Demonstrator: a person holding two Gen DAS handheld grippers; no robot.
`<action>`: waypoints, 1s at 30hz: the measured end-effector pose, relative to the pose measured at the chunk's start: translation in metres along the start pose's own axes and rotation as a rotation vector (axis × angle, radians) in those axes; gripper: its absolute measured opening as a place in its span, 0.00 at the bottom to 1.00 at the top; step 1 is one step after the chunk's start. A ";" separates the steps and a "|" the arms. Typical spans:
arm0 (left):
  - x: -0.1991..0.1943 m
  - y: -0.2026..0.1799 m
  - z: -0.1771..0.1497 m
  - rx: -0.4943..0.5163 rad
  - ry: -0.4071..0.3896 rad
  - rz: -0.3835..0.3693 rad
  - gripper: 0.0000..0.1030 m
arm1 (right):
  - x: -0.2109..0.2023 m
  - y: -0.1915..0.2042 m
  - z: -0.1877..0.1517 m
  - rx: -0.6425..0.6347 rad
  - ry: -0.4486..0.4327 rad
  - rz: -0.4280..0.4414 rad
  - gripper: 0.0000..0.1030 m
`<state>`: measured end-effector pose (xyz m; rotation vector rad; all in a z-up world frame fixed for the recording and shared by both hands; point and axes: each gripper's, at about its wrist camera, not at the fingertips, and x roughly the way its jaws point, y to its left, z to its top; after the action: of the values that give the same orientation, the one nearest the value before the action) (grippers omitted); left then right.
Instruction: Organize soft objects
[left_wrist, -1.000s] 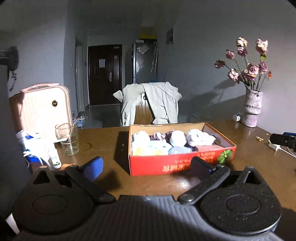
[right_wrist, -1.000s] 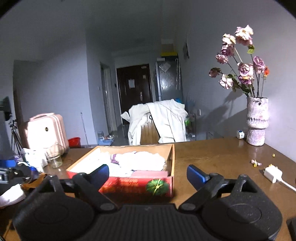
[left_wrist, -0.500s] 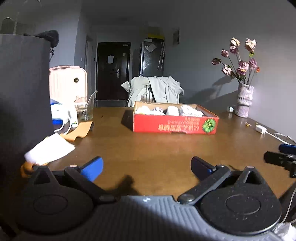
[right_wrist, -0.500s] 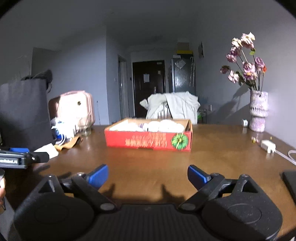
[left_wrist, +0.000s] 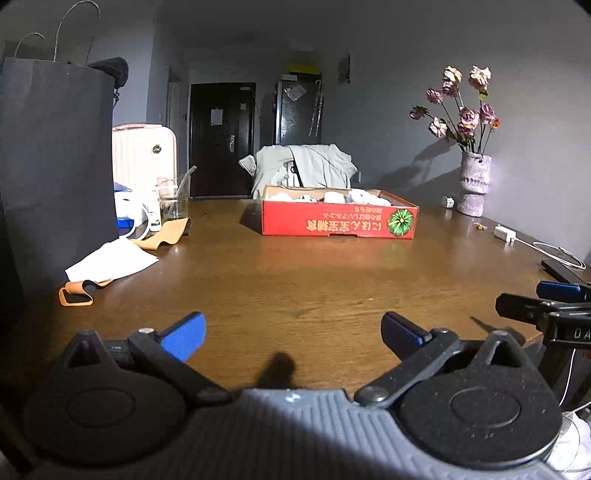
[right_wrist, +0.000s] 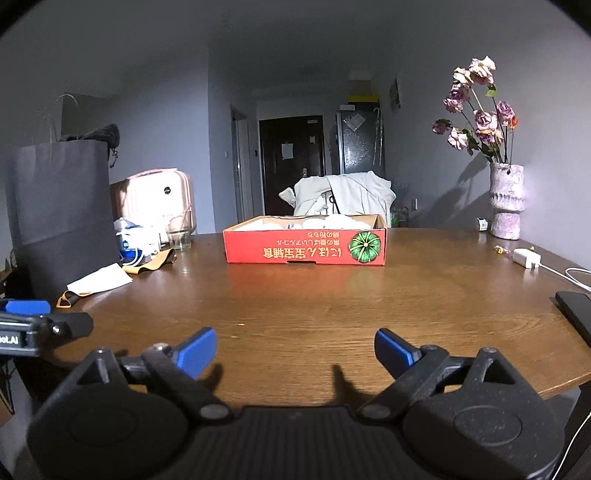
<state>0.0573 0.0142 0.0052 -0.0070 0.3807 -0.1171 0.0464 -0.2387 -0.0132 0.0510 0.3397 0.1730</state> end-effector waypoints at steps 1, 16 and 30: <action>0.001 0.001 0.001 -0.003 0.000 0.003 1.00 | 0.001 0.000 0.001 0.002 -0.002 -0.002 0.90; -0.002 0.000 0.002 -0.002 -0.002 0.003 1.00 | -0.006 -0.006 0.004 0.047 -0.054 0.015 0.90; -0.001 -0.002 0.003 0.005 -0.006 -0.005 1.00 | -0.007 -0.006 0.002 0.056 -0.056 0.005 0.90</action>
<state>0.0570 0.0127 0.0080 -0.0034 0.3740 -0.1228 0.0419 -0.2464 -0.0092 0.1122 0.2883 0.1669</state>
